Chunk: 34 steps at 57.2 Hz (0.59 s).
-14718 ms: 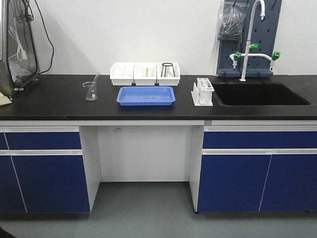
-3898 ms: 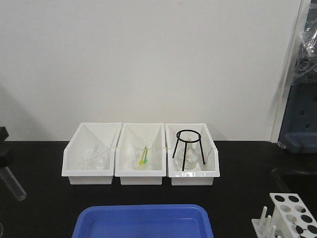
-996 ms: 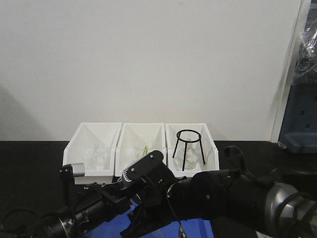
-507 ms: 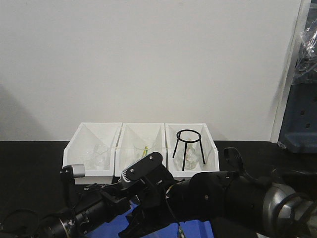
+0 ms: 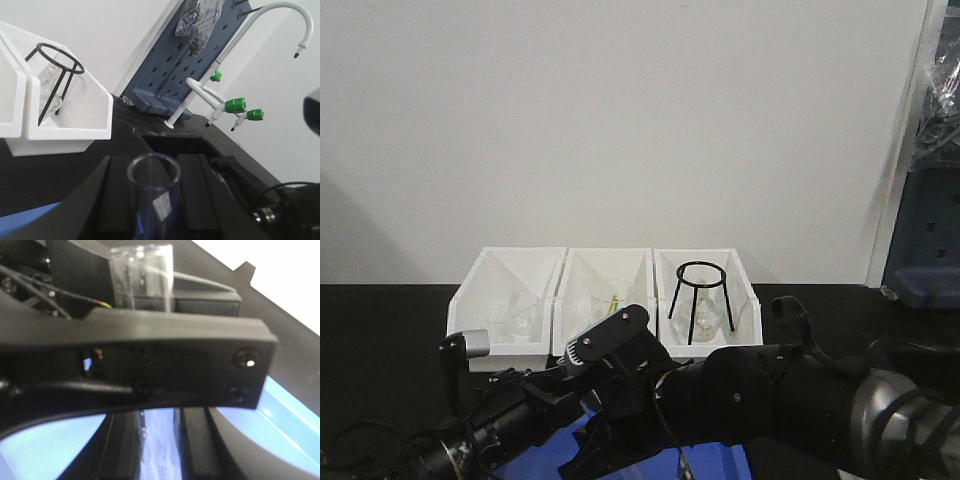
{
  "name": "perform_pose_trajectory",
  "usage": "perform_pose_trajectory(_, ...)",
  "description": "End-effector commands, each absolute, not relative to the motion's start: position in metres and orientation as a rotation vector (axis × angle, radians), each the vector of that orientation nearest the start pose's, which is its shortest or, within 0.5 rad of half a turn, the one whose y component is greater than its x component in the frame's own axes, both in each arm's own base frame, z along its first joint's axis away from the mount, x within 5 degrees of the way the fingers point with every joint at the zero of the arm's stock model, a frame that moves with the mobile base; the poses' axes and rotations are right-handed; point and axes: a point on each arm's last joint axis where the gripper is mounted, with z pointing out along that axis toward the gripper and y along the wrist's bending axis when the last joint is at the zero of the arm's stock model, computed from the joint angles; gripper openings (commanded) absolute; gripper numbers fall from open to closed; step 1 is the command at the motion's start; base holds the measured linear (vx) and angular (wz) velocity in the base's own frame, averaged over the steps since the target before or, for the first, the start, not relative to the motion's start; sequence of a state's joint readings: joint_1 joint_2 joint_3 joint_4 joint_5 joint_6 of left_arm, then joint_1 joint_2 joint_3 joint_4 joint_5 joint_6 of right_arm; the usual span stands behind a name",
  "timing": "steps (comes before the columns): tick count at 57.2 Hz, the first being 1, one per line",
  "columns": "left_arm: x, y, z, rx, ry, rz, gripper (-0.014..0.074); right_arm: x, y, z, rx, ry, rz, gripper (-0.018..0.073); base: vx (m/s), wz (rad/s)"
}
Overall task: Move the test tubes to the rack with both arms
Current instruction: 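Open the left gripper to release the tube and pull the left arm away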
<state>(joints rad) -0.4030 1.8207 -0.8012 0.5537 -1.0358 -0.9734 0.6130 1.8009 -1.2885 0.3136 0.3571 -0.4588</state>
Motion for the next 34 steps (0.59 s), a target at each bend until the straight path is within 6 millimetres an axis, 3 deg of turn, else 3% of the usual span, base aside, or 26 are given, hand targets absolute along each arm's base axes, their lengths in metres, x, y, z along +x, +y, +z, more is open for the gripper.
perform_pose_trajectory(1, 0.3112, -0.1769, 0.2280, 0.162, 1.530, -1.234, 0.0165, 0.3293, 0.2377, 0.2807, -0.849, 2.017, 0.355, -0.0008, 0.00, 0.00)
perform_pose_trajectory(11, 0.3122, -0.1760, 0.2281, 0.143, 1.530, -1.230, 0.0228, 0.3291, 0.2377, 0.2804, -0.852, 2.020, 0.355, -0.0008, 0.00, 0.00)
perform_pose_trajectory(34, 0.3120, -0.1761, 0.2288, 0.144, 1.522, -1.235, 0.0516, 0.3292, 0.2376, 0.2805, -0.849, 2.020, 0.356, -0.0008, 0.00, 0.00)
